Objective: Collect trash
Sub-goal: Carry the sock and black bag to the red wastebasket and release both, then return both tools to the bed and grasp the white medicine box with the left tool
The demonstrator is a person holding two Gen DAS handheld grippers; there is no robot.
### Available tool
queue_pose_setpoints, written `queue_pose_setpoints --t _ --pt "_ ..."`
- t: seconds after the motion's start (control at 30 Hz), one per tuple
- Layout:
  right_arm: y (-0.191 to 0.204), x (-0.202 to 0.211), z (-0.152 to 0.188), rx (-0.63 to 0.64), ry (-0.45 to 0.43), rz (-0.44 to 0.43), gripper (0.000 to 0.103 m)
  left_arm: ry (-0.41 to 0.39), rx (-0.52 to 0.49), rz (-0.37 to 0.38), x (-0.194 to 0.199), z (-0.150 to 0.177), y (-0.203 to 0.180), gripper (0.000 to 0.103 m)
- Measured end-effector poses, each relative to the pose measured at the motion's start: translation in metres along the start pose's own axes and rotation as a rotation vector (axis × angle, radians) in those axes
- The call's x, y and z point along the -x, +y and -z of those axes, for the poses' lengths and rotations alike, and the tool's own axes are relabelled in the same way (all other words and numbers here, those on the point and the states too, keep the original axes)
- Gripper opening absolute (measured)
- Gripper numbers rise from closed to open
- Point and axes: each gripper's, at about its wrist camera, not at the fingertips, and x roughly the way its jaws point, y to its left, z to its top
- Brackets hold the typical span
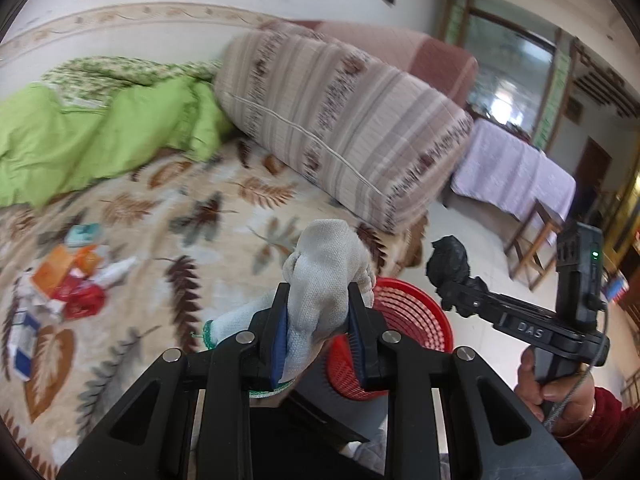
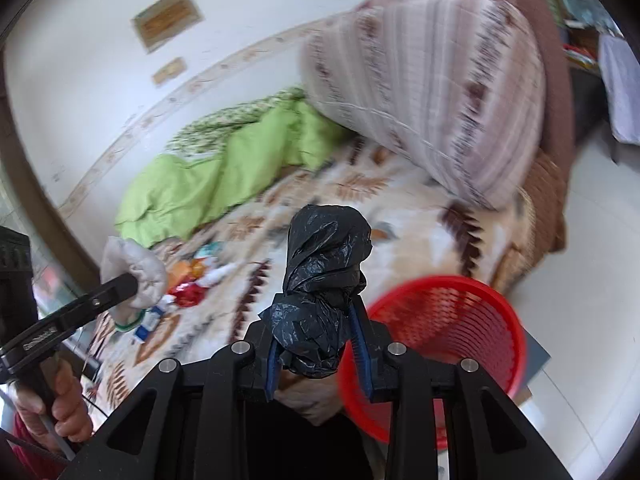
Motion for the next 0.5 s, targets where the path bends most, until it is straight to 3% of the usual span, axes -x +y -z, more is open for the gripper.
queue_pose_setpoints --t 0.2,0.33,0.4,0.47,0.5 --pt "-0.058 -0.010 0.005 -0.103 0.029 0.060 0.031 0.130 -0.039 0.105 -0.074 0.001 -0.041 0.025" --pt "-0.079 -0.015 0.002 -0.124 0.044 0.084 0.033 0.178 -0.058 0.131 -0.107 0.002 -0.058 0.026" --pt "-0.082 -0.018 0.000 -0.126 0.052 0.094 0.034 0.191 -0.050 0.143 -0.118 0.001 -0.062 0.043" --pt "-0.086 -0.021 0.000 -0.127 0.069 0.097 0.044 0.190 -0.029 0.142 -0.122 -0.002 -0.061 0.059" --pt "-0.087 -0.021 -0.001 -0.129 0.070 0.102 0.046 0.184 -0.022 0.146 -0.123 -0.002 -0.059 0.059"
